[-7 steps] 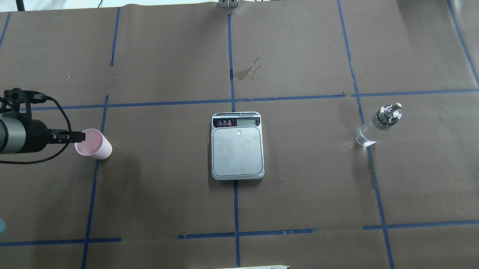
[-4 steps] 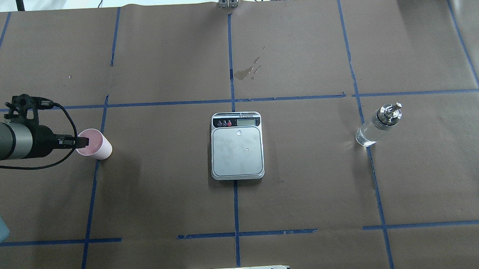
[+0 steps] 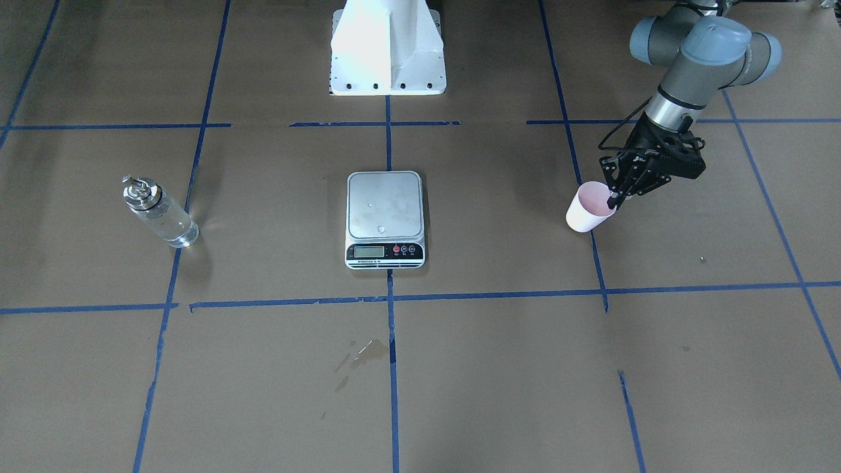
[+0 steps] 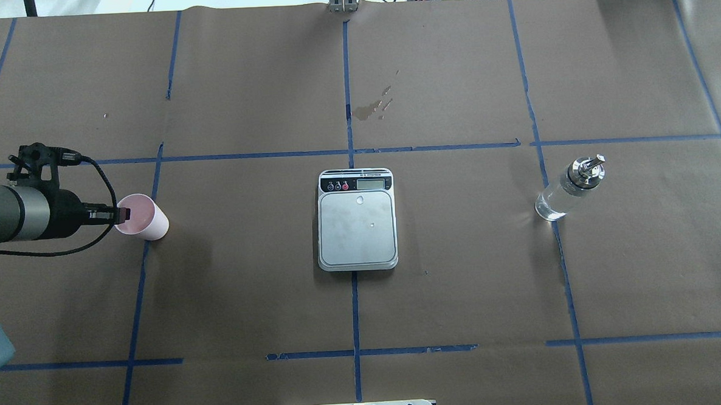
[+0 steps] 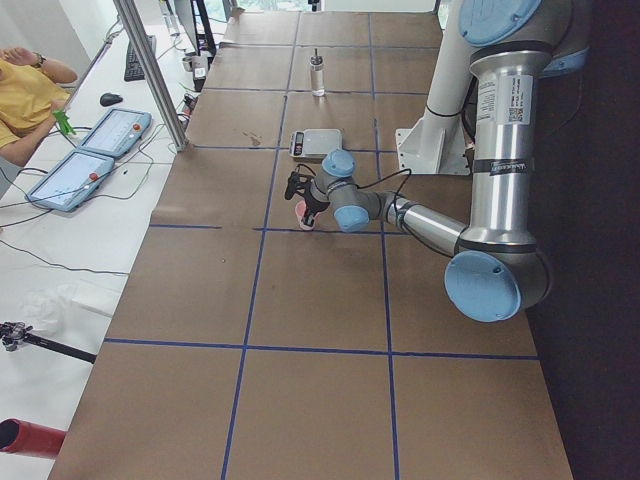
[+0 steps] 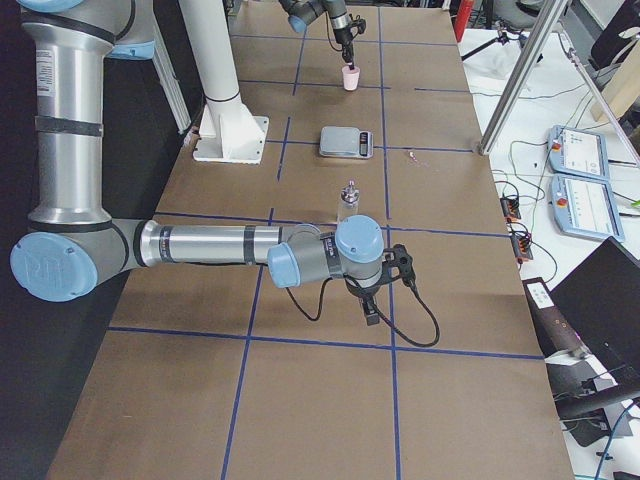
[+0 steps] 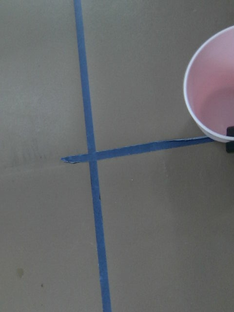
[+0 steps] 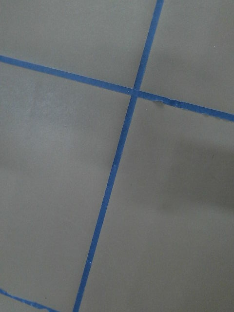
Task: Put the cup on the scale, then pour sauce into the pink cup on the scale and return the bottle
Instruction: 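Reach the left gripper to the pink cup and grasp its rim, then carry the pink cup with the left gripper onto the scale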
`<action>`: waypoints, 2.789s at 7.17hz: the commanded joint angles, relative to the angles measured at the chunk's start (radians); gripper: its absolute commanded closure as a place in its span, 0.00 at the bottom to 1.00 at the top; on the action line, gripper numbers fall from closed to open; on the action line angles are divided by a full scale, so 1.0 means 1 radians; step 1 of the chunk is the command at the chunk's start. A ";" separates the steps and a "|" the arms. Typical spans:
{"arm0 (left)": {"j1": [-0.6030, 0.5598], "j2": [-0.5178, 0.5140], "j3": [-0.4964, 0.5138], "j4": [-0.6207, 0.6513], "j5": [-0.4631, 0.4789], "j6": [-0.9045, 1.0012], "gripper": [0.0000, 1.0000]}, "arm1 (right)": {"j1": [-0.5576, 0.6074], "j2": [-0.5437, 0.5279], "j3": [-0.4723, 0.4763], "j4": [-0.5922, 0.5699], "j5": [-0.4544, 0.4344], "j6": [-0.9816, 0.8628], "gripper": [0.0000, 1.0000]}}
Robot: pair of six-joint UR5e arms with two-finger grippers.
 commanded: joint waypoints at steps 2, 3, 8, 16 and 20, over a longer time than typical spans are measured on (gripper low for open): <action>-0.004 -0.143 -0.008 0.155 0.001 -0.003 1.00 | 0.000 0.000 0.002 0.000 0.000 0.000 0.00; -0.001 -0.232 -0.007 0.248 0.001 -0.003 1.00 | 0.000 0.000 0.002 0.000 0.000 0.000 0.00; 0.129 -0.666 0.092 0.594 0.056 -0.195 1.00 | 0.000 0.000 -0.001 0.000 0.000 0.002 0.00; 0.257 -0.729 0.142 0.601 0.142 -0.217 0.85 | 0.000 0.000 -0.003 0.000 0.002 0.003 0.00; 0.258 -0.725 0.127 0.602 0.153 -0.211 0.00 | 0.000 -0.011 0.002 0.000 0.002 0.002 0.00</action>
